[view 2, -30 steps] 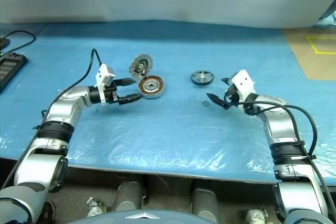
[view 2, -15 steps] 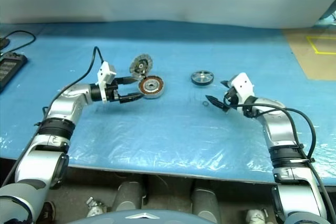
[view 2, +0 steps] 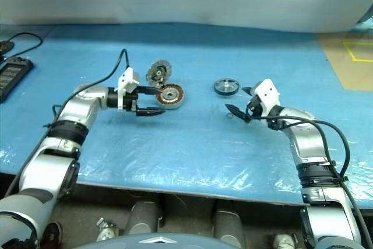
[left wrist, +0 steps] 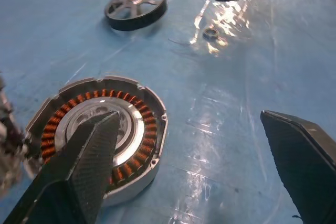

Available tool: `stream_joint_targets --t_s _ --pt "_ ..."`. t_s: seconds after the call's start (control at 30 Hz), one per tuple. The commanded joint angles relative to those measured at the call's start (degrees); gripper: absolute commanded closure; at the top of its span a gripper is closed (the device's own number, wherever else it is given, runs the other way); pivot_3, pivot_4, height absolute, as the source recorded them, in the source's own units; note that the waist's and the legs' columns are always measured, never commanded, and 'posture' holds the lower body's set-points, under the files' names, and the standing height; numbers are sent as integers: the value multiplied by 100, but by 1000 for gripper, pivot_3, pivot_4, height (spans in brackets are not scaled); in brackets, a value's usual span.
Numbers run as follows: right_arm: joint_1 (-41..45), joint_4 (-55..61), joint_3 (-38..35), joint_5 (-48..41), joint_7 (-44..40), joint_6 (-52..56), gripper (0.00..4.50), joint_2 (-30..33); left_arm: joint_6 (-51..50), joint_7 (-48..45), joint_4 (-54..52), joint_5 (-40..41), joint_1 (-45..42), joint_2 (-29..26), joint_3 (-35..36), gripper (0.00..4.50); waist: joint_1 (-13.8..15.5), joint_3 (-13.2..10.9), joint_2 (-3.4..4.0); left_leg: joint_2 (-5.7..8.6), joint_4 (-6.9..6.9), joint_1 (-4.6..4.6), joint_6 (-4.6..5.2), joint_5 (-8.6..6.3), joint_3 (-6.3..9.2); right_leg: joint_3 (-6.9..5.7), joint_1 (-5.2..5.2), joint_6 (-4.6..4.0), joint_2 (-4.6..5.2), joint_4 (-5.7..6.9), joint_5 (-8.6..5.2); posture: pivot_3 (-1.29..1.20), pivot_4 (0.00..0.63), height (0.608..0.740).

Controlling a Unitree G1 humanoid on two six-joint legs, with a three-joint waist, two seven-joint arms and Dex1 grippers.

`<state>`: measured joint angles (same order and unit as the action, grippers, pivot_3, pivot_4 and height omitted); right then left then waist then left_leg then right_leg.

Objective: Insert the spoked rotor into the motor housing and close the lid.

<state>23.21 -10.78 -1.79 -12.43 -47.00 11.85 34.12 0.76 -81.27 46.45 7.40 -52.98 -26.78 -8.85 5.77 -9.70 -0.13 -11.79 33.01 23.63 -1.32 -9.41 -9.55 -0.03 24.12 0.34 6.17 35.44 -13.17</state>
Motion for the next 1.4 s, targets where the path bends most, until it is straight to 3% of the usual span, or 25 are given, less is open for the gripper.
stream_joint_targets --t_s 0.03,0.27,0.43,0.67,0.83,1.4 --pt "-59 214 -109 -42 65 -75 34 -24 922 -313 770 -563 -794 37 -366 0 -1 -1 -1 0 -1 0 0 0 0 -1 0 0 -1 0 0 0 150 740" --pt "-68 244 -163 -75 126 -71 34 7 2654 -391 2117 -2073 -2240 145 -1404 0 -6 -4 -6 -1 -3 3 -4 2 2 -3 1 2 -1 0 1 0 150 740" --pt "-29 233 -183 -78 -70 64 34 251 2934 261 2576 -3022 -3047 603 -1999 0 29 -7 -11 1 -2 7 -5 1 3 -6 1 3 1 0 1 0 150 740" --pt "271 9 -229 -56 -520 195 34 879 3016 887 2850 -3876 -3298 1002 -2530 0 42 -8 -13 0 1 7 -4 2 8 -9 1 4 0 8 2 0 150 740" --pt "475 -154 -210 -38 -652 197 34 1076 3042 1025 2906 -4042 -3299 1045 -2536 0 21 -9 -15 1 5 7 -4 2 9 -10 1 4 1 12 3 0 150 740" --pt "637 -384 19 127 -684 65 34 730 3043 861 2900 -4104 -2950 791 -2443 0 56 -9 -15 1 9 8 1 0 9 -11 1 1 2 16 1 0 150 740"
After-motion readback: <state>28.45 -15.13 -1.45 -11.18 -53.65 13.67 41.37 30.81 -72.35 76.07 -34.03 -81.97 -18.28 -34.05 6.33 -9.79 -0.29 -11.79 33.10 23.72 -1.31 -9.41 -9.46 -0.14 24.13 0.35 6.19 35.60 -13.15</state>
